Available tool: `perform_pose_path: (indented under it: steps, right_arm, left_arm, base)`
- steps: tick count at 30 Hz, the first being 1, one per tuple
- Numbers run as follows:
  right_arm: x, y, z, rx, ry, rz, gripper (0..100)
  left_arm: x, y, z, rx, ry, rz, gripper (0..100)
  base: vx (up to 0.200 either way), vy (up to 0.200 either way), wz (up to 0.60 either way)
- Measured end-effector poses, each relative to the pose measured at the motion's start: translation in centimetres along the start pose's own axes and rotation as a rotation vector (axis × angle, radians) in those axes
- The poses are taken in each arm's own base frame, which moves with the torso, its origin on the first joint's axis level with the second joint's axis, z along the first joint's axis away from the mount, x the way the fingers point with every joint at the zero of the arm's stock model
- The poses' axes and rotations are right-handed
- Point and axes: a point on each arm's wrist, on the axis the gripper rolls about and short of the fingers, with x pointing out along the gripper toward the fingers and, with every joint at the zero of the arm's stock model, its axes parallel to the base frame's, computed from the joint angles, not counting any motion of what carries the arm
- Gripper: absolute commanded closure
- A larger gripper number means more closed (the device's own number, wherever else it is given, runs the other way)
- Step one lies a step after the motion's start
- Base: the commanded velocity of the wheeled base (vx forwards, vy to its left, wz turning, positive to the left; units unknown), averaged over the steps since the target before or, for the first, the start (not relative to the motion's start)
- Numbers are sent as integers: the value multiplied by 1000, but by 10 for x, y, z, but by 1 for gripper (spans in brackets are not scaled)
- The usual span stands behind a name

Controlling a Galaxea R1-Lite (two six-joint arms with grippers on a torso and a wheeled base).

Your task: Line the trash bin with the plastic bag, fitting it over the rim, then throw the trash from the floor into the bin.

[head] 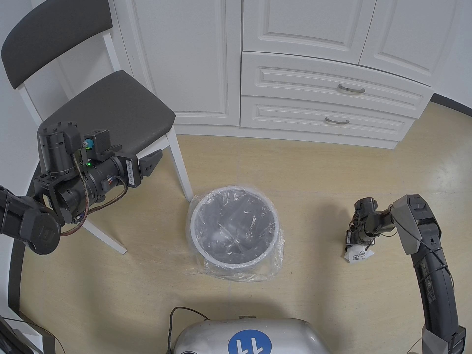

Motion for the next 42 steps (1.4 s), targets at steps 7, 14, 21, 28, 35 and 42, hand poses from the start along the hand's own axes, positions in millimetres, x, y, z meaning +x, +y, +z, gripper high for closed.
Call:
perform_pose_path:
  steps: [7,14,21,28,35,42]
  right_arm:
    - [-6,15,15,20,-186,3,100]
    - [-40,42,18,8,-291,41,100]
    - [-86,69,44,18,-616,128,100]
    - [-136,82,60,-9,-951,160,100]
    - [-201,97,71,-30,-1357,163,100]
    - [-263,131,69,-61,-1528,214,100]
  left_arm:
    - [-1,0,1,0,-5,0,0]
    - [-5,0,6,-1,-19,-1,0]
    - [-12,0,12,-2,-43,-1,0]
    - [-23,0,21,-2,-76,-2,0]
    - [-38,-1,31,-1,-117,-7,0]
    - [-56,-3,46,0,-197,-13,0]
  base:
    - [0,0,0]
    - [0,0,0]
    - [0,0,0]
    - [0,0,0]
    - [0,0,0]
    - [0,0,0]
